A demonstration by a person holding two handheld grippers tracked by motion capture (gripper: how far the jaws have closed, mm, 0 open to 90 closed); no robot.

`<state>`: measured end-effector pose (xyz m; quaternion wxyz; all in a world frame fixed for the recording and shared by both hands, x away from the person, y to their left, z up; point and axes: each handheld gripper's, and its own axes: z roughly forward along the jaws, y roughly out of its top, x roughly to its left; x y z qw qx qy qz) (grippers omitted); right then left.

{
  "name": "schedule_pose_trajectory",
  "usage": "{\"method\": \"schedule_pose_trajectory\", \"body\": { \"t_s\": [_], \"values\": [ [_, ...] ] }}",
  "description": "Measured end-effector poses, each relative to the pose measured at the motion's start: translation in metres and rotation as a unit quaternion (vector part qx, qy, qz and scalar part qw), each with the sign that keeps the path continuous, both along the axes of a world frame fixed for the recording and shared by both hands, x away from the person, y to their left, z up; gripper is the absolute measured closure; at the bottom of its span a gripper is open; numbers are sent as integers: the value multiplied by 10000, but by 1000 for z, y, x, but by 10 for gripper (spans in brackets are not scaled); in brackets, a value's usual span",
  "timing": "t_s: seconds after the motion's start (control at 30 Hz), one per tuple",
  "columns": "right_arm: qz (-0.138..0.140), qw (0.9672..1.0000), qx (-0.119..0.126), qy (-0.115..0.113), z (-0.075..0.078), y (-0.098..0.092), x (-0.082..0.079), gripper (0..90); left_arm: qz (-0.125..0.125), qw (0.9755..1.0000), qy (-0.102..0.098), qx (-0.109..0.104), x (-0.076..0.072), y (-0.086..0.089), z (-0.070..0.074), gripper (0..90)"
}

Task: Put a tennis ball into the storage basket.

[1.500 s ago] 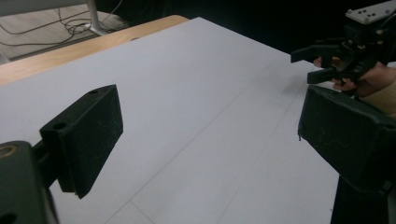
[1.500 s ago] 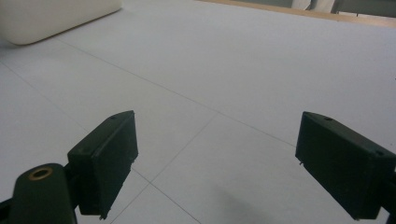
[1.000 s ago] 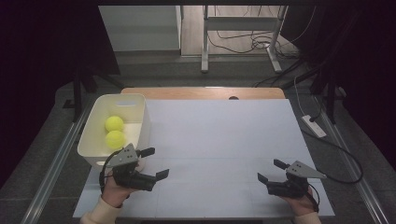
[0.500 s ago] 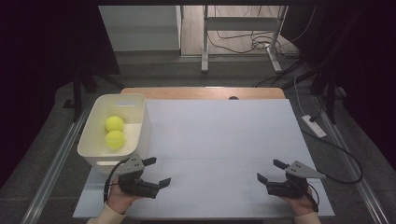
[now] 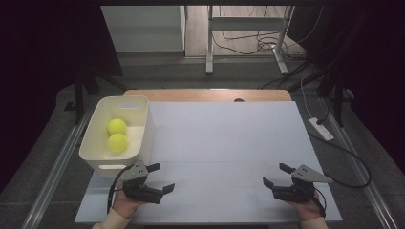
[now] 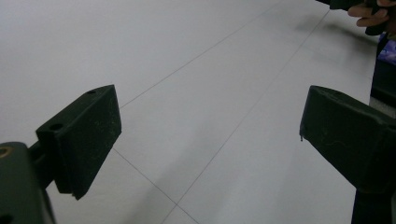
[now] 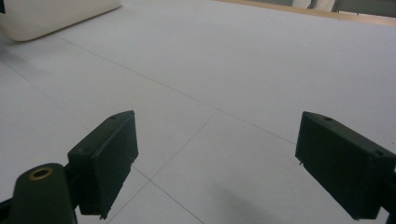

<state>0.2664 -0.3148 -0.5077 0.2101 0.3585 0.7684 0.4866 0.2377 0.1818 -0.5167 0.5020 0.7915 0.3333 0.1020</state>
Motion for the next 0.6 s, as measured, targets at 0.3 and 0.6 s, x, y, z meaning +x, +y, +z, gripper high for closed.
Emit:
{"method": "schedule_pose_trajectory", "body": {
  "t_s": [0.3,0.6],
  "values": [
    [67,10000,-15,-4,-1,2,-1,129,-21,10000,-29,60,2,-2,-6,61],
    [64,10000,-8,-3,-1,0,-2,129,-9,10000,-42,82,3,-3,-7,62]
  ]
}}
